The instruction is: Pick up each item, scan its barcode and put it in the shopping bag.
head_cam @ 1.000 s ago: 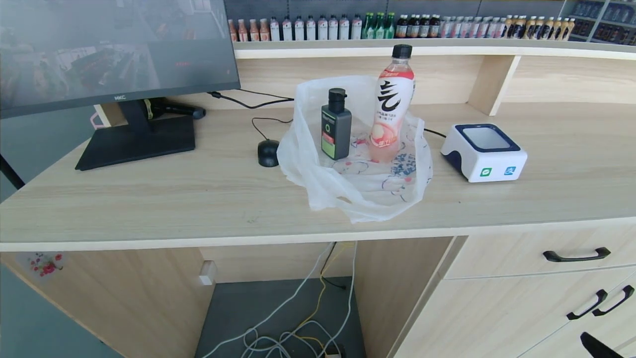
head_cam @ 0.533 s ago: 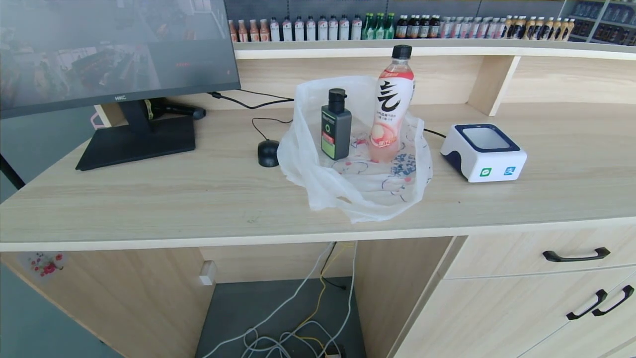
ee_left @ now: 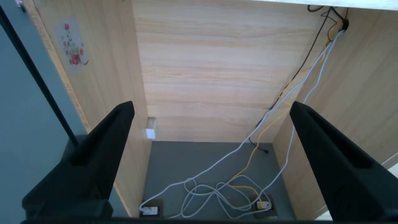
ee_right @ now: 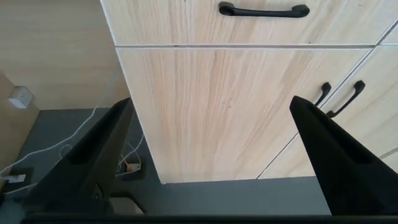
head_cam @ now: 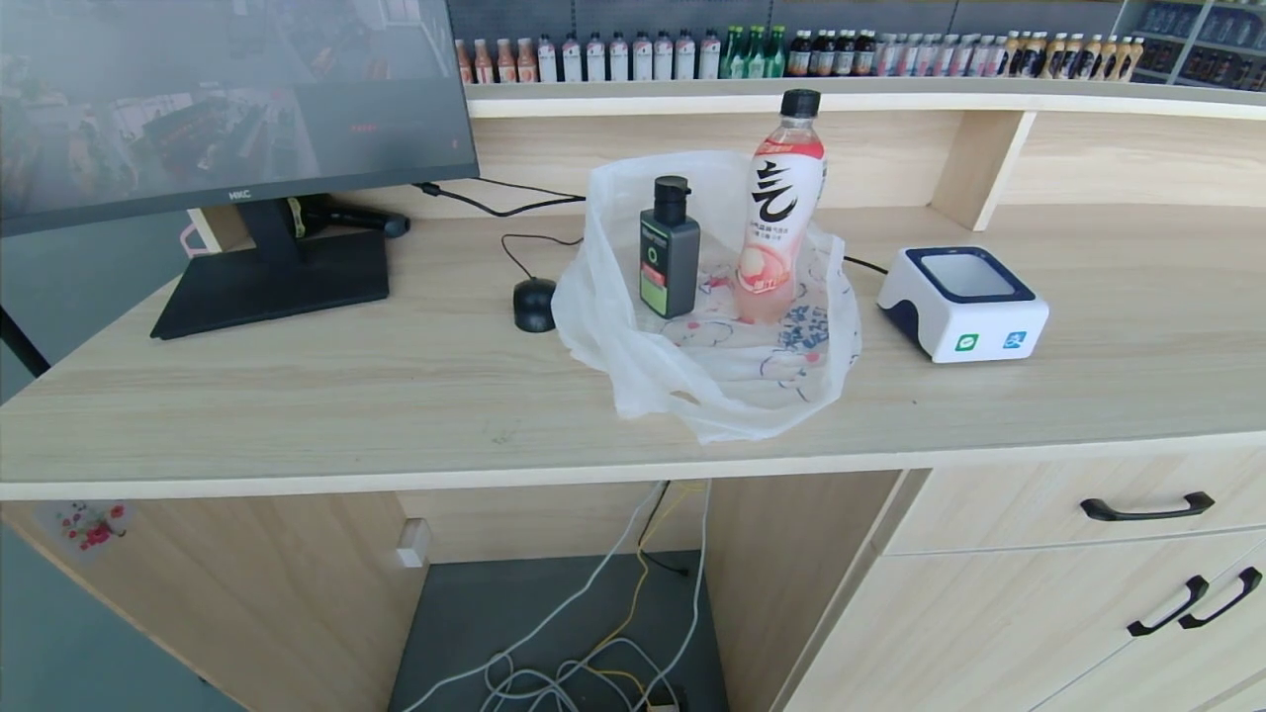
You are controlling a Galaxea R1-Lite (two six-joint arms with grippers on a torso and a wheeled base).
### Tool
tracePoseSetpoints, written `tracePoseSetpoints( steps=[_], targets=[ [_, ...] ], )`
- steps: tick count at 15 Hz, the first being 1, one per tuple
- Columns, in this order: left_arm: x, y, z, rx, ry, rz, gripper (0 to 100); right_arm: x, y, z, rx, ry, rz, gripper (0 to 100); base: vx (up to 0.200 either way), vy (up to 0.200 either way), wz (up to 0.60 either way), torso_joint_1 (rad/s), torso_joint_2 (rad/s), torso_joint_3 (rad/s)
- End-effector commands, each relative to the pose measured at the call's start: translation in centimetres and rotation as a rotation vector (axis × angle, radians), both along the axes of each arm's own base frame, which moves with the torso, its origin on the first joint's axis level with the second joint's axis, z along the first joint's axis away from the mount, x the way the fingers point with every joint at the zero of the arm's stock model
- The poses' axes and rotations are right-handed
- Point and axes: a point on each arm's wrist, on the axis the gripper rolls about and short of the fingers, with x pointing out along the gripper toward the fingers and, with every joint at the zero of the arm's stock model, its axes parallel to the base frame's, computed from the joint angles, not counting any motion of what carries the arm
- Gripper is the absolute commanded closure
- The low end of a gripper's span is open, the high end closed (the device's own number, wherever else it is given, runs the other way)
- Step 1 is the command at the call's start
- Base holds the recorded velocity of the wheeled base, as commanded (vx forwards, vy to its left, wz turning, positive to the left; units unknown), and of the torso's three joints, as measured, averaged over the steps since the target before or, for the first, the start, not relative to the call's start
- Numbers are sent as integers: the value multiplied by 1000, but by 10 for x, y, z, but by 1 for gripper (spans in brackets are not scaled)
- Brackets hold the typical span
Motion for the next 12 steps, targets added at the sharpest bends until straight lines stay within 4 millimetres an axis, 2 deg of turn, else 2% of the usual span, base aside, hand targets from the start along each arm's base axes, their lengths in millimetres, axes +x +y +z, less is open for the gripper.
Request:
tracePoseSetpoints(
  steps=[1, 3, 7, 12],
  targets=[
    [0, 0, 0, 0, -1, 1, 0, -7, 0, -2, 2, -86, -21, 0, 0, 0, 0, 0, 0, 0],
    [0, 0, 0, 0, -1, 1, 0, -9, 2, -2, 0, -123, 31, 0, 0, 0, 0, 0, 0, 0],
    [0, 0, 0, 2, -1, 1, 0, -7, 2, -2, 2, -155, 30, 0, 0, 0, 0, 0, 0, 0],
    [0, 0, 0, -2, -1, 1, 0, -7, 2, -8, 35, -102, 28, 0, 0, 0, 0, 0, 0, 0]
  ],
)
